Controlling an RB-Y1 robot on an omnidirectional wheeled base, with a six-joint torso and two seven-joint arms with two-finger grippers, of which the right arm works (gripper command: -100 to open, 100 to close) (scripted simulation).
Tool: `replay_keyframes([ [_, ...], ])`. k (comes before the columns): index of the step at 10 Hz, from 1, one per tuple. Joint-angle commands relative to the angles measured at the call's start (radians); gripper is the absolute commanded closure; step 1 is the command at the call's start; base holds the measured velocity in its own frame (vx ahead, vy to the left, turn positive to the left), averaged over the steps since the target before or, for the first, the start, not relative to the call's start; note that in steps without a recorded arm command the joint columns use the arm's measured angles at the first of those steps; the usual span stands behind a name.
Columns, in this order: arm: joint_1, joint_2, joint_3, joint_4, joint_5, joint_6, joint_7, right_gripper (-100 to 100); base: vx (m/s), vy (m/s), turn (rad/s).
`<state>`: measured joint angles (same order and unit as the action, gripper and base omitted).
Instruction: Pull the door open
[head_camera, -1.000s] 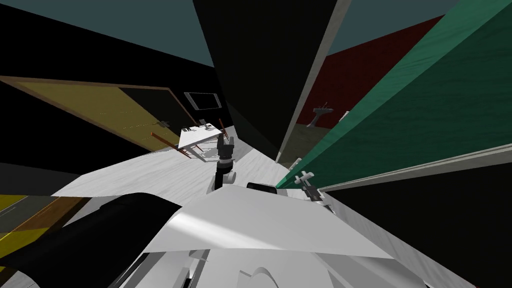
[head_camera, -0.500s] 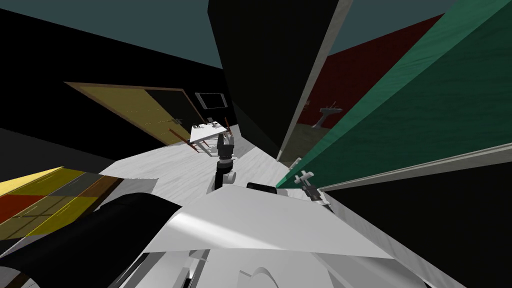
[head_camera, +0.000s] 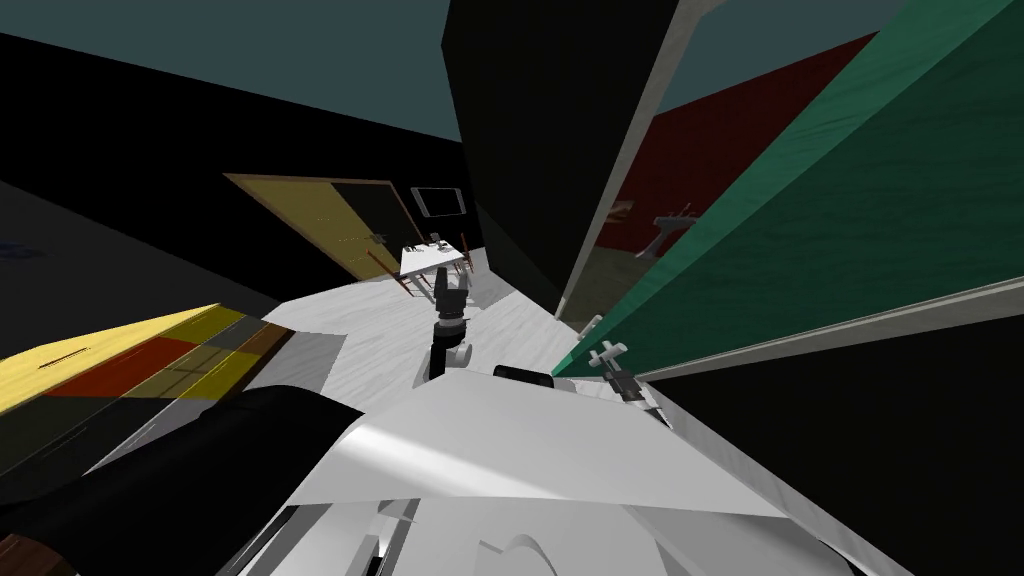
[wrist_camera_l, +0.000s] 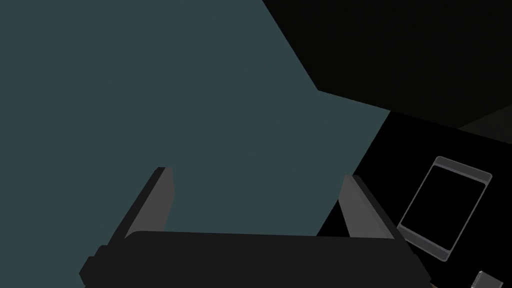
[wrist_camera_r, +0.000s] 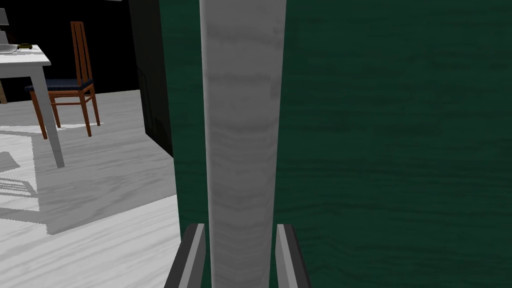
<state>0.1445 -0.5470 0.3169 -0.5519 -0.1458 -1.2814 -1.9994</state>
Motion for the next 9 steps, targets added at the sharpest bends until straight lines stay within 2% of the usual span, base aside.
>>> replay_keyframes([
  [1, -0.005, 0.001, 0.003, 0.012, 0.002, -0.008, -0.003, 100, -0.178, -0.081, 0.118],
  [6, -0.014, 0.001, 0.006, 0.028, 0.005, -0.017, -0.007, 100, -0.144, -0.055, 0.112],
  [9, -0.022, 0.001, 0.008, 0.046, 0.007, -0.029, -0.011, 100, -0.215, -0.111, 0.167],
])
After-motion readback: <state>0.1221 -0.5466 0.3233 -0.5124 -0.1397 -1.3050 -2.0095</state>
